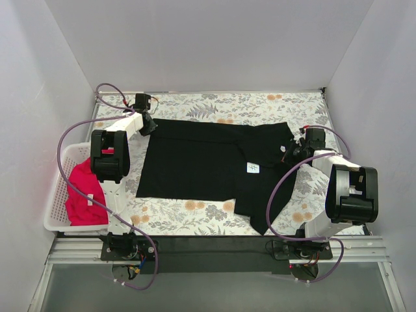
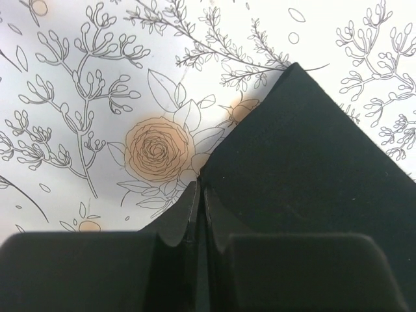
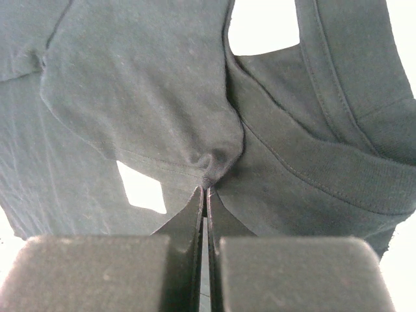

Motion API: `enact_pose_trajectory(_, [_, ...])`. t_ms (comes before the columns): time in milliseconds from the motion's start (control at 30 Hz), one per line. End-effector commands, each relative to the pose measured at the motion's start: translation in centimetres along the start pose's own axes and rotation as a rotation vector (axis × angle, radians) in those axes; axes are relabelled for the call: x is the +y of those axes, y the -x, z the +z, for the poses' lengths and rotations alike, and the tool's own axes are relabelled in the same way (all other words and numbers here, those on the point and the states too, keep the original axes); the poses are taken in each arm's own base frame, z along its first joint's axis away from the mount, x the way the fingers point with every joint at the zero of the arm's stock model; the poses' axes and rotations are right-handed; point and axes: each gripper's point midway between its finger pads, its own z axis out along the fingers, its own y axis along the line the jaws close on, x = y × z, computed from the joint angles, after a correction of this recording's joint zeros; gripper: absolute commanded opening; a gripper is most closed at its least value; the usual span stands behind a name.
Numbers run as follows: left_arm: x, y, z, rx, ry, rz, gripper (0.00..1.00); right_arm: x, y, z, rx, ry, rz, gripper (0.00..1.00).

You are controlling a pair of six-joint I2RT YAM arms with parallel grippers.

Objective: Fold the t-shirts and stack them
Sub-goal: Fold the tshirt

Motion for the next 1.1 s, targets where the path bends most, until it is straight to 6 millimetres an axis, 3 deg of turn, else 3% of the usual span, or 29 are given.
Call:
enact_pose_trajectory(0, [-0.5,2.8,-1.3,-0.064,-0.018,0.005,0.00,1.7,2.8,-0.7,-0.072,0.040,-0.023,0.01])
enact_pose_trajectory(133, [-1.0,4.3,-2.5,-0.091,-0.034,0.008,0.00,2.2,3.9,-1.6,-0.106,0.031,-0.029,0.01])
enact_pose_trajectory(533, [-1.7,5.2,-4.9,-0.060,-0.051,-0.014,0.00,3.3,7.3,-4.1,-0.199,0.007,-0.022,0.01])
enact_pose_trajectory(1067, [-1.4,5.7,-8.1,-0.030,-0.083,-0.059,0.00,3.6,8.6,-6.6,-0.249,-0.004,-0.024,0.01])
